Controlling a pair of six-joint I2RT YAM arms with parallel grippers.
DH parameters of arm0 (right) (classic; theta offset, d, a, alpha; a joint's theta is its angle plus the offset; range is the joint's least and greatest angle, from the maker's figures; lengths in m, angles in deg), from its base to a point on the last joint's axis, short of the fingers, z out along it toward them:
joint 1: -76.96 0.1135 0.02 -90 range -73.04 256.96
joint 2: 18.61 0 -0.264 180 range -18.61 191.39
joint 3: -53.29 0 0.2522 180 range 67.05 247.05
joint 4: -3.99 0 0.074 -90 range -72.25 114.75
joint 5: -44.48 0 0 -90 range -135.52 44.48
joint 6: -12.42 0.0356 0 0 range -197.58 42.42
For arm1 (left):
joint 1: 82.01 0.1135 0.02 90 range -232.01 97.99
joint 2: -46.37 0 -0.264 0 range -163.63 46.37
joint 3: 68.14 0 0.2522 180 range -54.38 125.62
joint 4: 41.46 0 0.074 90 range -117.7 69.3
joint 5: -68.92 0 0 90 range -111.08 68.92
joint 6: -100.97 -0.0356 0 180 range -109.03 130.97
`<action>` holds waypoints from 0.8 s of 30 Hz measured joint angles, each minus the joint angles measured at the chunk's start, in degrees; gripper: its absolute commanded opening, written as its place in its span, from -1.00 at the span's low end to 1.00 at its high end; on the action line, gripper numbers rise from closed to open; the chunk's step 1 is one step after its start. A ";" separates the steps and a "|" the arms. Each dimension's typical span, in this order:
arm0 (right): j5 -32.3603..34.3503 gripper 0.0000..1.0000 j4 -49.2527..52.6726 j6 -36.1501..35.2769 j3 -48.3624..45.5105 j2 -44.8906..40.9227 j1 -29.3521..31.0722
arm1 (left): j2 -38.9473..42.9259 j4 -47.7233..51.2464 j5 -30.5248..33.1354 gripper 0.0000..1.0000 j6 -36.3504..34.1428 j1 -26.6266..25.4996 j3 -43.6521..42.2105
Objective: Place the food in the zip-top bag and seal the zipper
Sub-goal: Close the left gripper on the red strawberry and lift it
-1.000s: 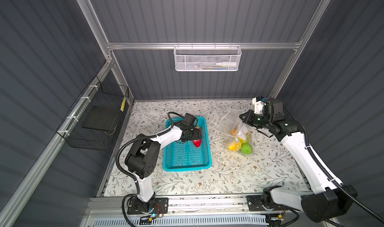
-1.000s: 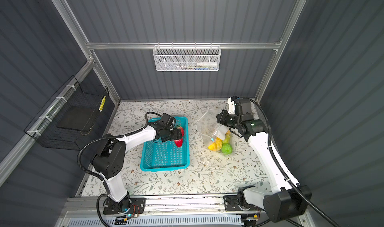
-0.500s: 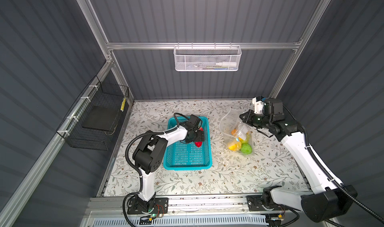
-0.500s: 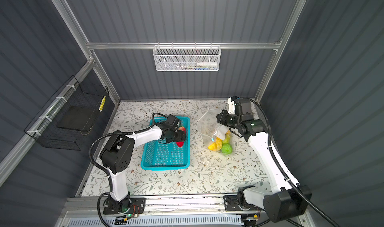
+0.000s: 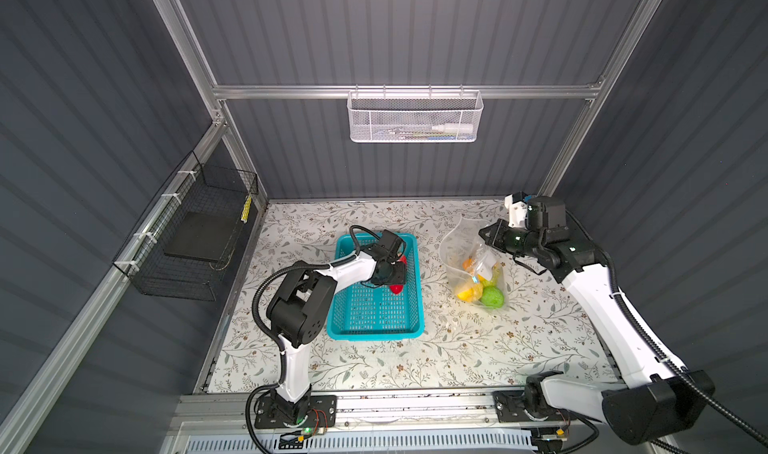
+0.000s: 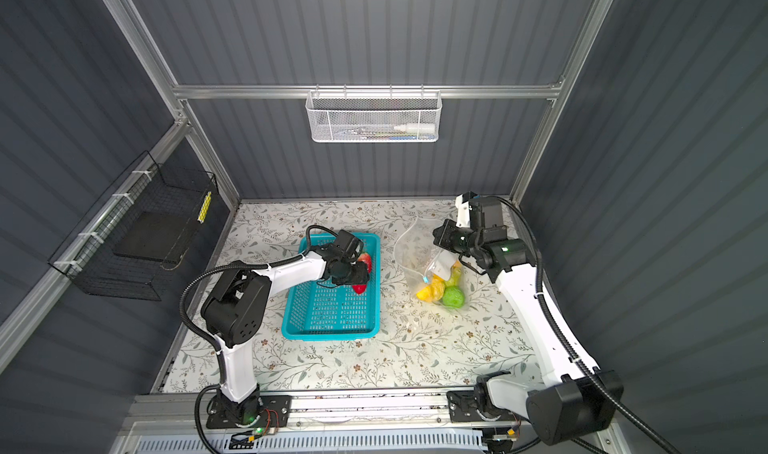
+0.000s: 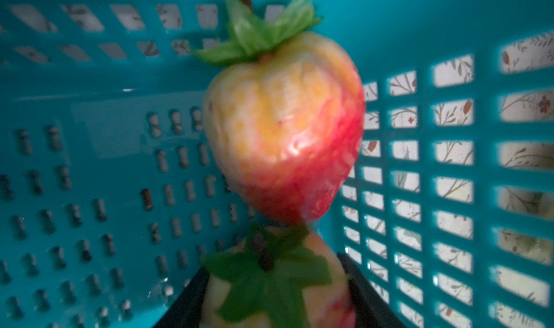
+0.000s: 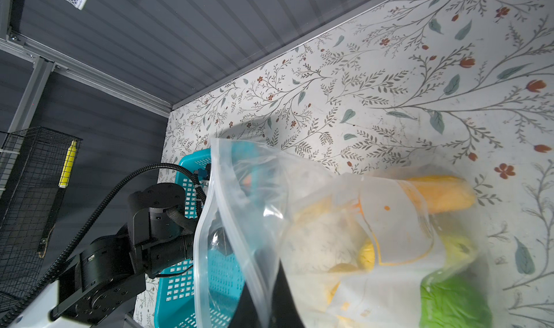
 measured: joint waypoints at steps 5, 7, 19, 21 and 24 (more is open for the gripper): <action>0.02 -1.00 0.00 0.00 0.00 -0.02 0.00 | 0.09 0.04 0.07 0.05 -0.04 0.00 0.00; 0.02 -1.00 0.00 0.00 0.00 -0.02 0.00 | 0.46 0.44 0.24 0.04 -0.07 0.00 0.00; -0.09 -1.00 -0.31 0.74 0.00 -0.02 0.00 | 13.33 2.10 1.51 0.05 -0.28 0.00 0.79; -0.44 -1.00 -0.61 1.31 -0.07 0.00 0.22 | 15.26 1.86 1.49 0.05 -0.28 0.00 1.60; -1.49 -1.00 -1.62 2.21 -0.17 0.24 1.29 | 17.38 0.81 1.11 0.04 -0.28 0.02 2.93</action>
